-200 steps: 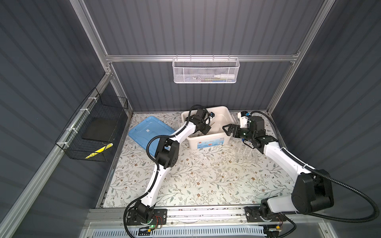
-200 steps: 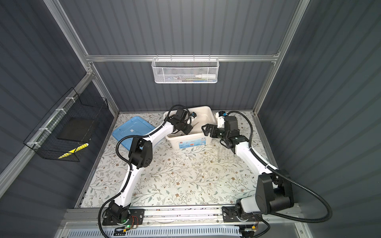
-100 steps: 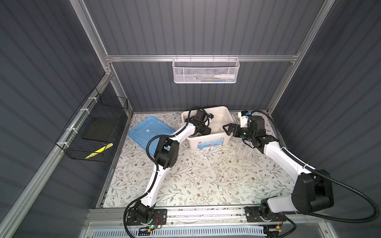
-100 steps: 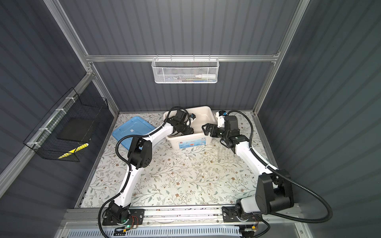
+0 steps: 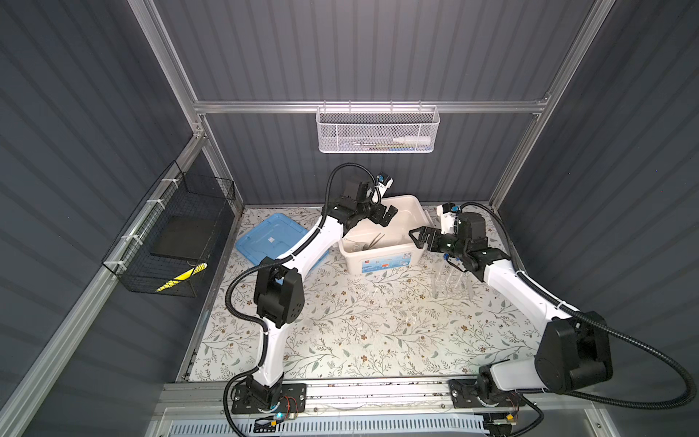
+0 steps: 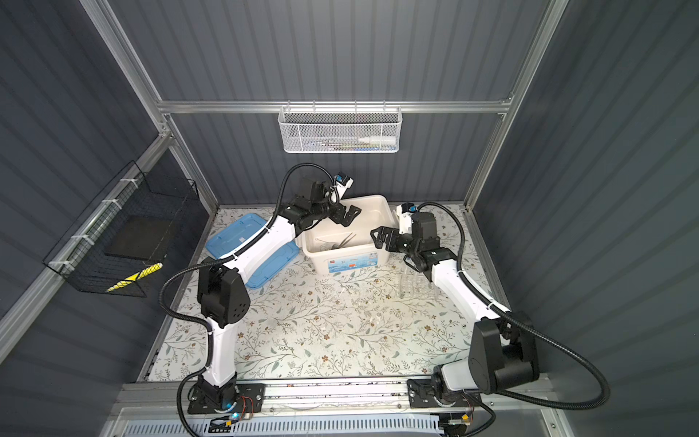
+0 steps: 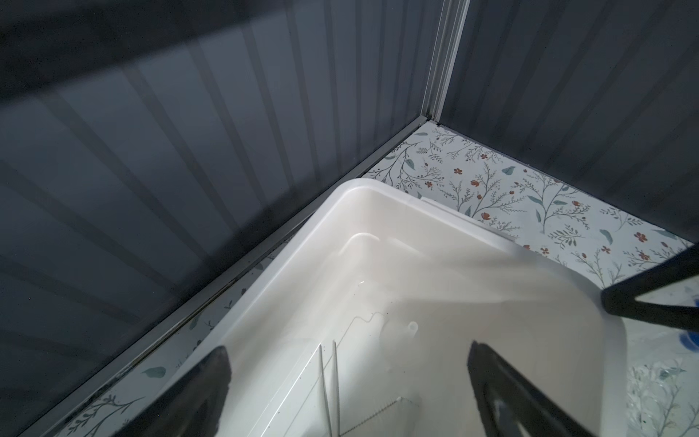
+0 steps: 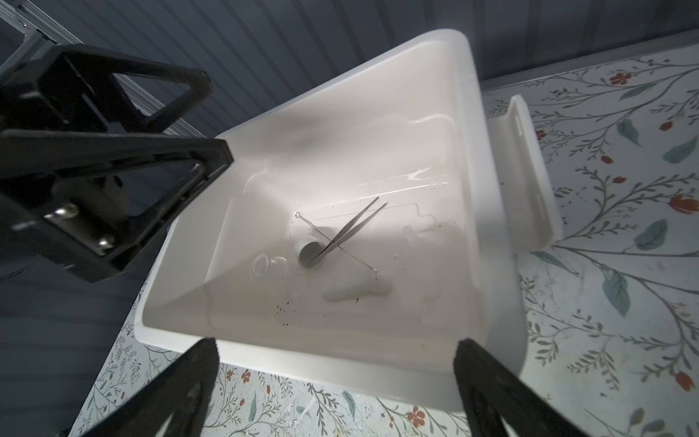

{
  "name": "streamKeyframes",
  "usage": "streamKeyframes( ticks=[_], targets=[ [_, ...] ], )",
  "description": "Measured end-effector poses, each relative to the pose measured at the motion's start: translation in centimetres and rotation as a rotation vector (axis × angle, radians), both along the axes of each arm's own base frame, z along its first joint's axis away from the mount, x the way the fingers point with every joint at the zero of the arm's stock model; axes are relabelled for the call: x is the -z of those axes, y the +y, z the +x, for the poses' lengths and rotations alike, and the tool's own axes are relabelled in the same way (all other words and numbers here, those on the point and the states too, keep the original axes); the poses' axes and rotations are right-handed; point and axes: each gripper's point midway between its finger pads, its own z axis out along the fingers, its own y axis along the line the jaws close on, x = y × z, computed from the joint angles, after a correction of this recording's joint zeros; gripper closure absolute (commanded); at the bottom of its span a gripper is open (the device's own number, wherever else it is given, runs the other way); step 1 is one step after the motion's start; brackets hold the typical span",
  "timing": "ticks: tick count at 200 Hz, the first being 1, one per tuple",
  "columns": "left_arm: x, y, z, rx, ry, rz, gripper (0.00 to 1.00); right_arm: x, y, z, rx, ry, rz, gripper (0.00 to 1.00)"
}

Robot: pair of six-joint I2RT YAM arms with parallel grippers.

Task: Organize the chemistry lab equipment
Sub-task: 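Raise the left gripper up out of the bin, then move the left gripper over to the blue plastic tray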

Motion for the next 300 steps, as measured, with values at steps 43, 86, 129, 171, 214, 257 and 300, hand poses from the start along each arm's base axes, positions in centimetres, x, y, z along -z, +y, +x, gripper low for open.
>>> streamKeyframes(
  ticks=[43,86,129,171,214,257,300],
  targets=[
    [-0.4,4.0,-2.5,-0.141,-0.006,-0.036,0.00,-0.2,0.2,-0.7,-0.023,-0.030,0.005,0.01],
    [-0.3,10.7,-5.7,-0.407,-0.004,-0.099,0.00,-0.6,0.6,-0.7,-0.049,-0.062,0.019,0.01],
    [1.7,17.7,-7.4,-0.752,0.041,-0.076,0.00,-0.9,1.0,-0.8,-0.071,-0.070,0.033,0.01],
    [6.4,23.2,-9.9,-1.037,0.144,-0.003,0.00,-1.2,1.2,-0.7,-0.080,-0.081,0.042,0.01],
    [9.7,28.5,-11.3,-1.249,0.245,-0.016,0.00,-1.2,1.3,-0.8,-0.087,-0.081,0.043,0.01],
    [12.1,34.5,-13.4,-1.410,0.337,-0.097,0.00,-0.3,1.2,-1.0,-0.086,-0.063,0.039,0.01],
    [14.9,38.3,-13.7,-1.510,0.447,-0.128,0.01,-0.1,1.2,-1.1,-0.086,-0.058,0.039,0.01]
  ],
)
